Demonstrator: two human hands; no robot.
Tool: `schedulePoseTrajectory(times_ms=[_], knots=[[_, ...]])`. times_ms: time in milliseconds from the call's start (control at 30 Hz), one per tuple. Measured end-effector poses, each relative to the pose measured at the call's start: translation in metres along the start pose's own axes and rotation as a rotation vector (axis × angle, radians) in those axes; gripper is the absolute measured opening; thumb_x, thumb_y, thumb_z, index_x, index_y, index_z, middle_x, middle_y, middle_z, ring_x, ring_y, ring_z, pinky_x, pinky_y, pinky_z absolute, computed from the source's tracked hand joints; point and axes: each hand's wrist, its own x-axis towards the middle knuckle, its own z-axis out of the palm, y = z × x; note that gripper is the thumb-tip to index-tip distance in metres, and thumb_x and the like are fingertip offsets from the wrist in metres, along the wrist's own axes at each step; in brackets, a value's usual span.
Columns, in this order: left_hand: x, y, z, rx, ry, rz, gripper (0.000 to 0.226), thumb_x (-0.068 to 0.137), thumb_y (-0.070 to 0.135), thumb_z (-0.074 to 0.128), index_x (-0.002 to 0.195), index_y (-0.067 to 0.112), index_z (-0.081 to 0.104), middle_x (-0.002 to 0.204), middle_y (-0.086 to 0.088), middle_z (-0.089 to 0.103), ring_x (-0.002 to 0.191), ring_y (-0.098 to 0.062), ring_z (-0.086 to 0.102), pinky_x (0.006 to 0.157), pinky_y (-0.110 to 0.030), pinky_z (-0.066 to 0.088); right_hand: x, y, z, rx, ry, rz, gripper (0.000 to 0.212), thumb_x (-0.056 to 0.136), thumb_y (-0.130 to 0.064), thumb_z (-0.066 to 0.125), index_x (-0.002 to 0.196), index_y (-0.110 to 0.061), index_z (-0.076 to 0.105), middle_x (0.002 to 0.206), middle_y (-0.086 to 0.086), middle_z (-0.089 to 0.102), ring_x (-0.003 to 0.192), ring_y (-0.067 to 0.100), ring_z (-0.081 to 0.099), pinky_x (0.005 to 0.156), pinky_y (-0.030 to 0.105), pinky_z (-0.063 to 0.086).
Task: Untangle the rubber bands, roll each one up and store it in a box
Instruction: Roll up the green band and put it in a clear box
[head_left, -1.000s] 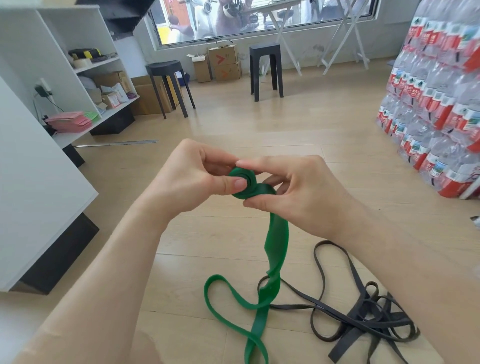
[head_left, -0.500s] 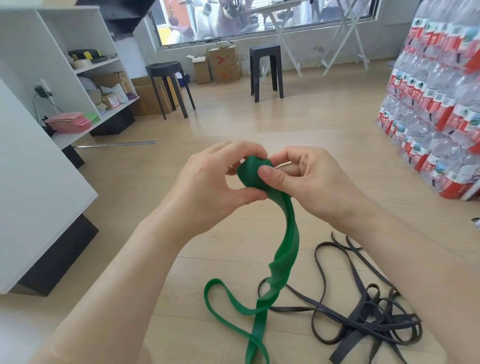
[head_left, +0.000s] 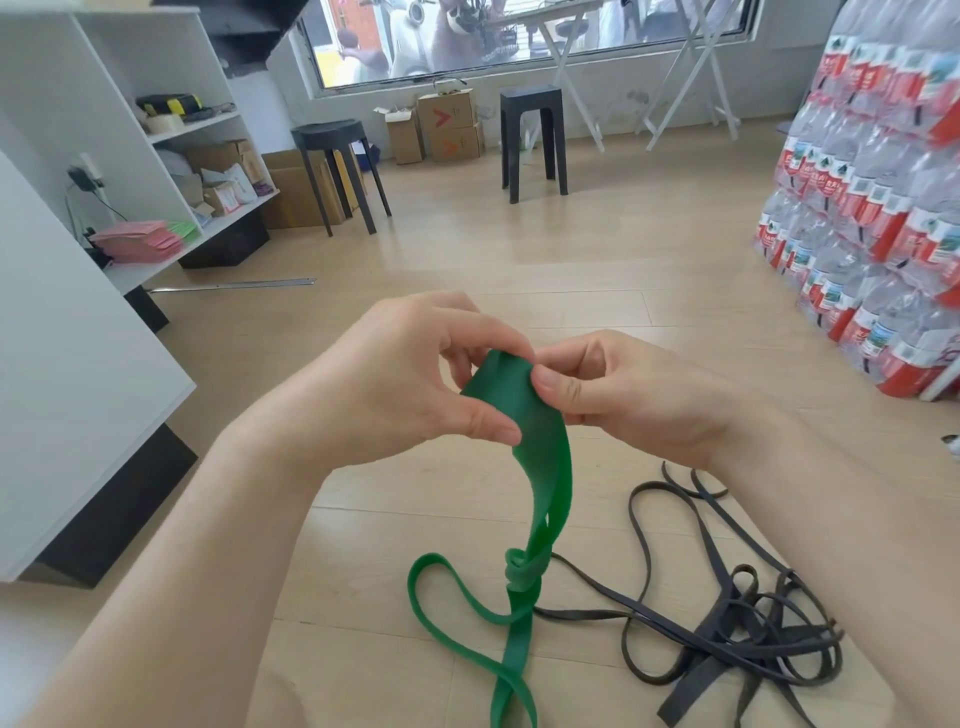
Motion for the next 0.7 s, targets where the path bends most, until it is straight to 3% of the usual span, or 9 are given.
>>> schedulePoseTrajectory(times_ms=[67,200,300,367,433,567,700], knots=[[-0.001,0.002,0.000,0.002,0.009,0.005,0.047,0.054,0.030,0.088,0.098,0.040,0.072,0.093,0.016,0.058,0.081,-0.008,0.059,0.074,-0.031,0.055,0.000,-0.001,0.001,0.037,-0.022,0.000,0.035,0.092,-0.027,0.053,0.116,-0.007,0.068,0.105,0.007,0.071,0.098,0.020,0.066,0.095,0.038,0.050],[-0.004,0.004,-0.005,-0.017,-0.010,-0.012,0.048,0.053,0.028,0.088,0.096,0.041,0.072,0.101,0.021,0.061,0.079,-0.010,0.060,0.072,-0.027,0.055,0.003,0.004,0.005,-0.026,-0.007,0.024,0.044,0.089,-0.048,0.054,0.107,-0.013,0.072,0.103,0.012,0.069,0.096,0.027,0.058,0.097,0.063,0.037],[-0.005,0.004,-0.003,-0.026,-0.024,-0.056,0.056,0.056,0.024,0.088,0.103,0.046,0.067,0.091,0.023,0.069,0.079,-0.006,0.065,0.073,-0.023,0.056,0.006,0.006,0.008,-0.027,0.055,0.063,0.061,0.082,-0.063,0.055,0.097,-0.005,0.071,0.095,0.015,0.068,0.091,0.025,0.057,0.085,0.049,0.044],[-0.003,0.002,0.002,-0.030,0.048,-0.067,0.054,0.061,0.020,0.087,0.108,0.041,0.068,0.086,0.020,0.071,0.073,-0.005,0.067,0.071,-0.021,0.055,0.009,0.006,0.010,0.042,0.120,0.080,0.065,0.078,-0.060,0.054,0.094,0.001,0.070,0.093,0.019,0.067,0.087,0.027,0.060,0.090,0.046,0.050],[0.000,-0.002,0.008,-0.086,0.145,-0.091,0.045,0.067,0.012,0.084,0.104,0.034,0.071,0.082,0.014,0.073,0.068,-0.005,0.068,0.070,-0.025,0.057,0.012,0.003,0.015,0.065,0.226,0.057,0.059,0.073,-0.058,0.058,0.092,-0.004,0.074,0.088,0.014,0.067,0.081,0.022,0.059,0.086,0.044,0.050],[0.005,-0.008,0.013,-0.159,0.210,-0.151,0.035,0.071,0.008,0.080,0.100,0.025,0.074,0.082,0.007,0.075,0.067,-0.013,0.071,0.071,-0.036,0.059,0.015,0.003,0.020,-0.030,0.503,-0.119,0.023,0.081,-0.035,0.070,0.087,-0.013,0.072,0.081,0.010,0.073,0.071,0.014,0.069,0.067,0.031,0.056],[0.010,-0.016,0.012,-0.258,0.293,-0.230,0.031,0.073,0.010,0.079,0.101,0.019,0.073,0.085,0.000,0.075,0.068,-0.023,0.071,0.066,-0.035,0.060,0.010,0.000,0.017,0.013,0.344,-0.133,0.020,0.092,-0.017,0.061,0.108,-0.010,0.072,0.102,0.006,0.075,0.099,0.019,0.071,0.088,0.033,0.056]])
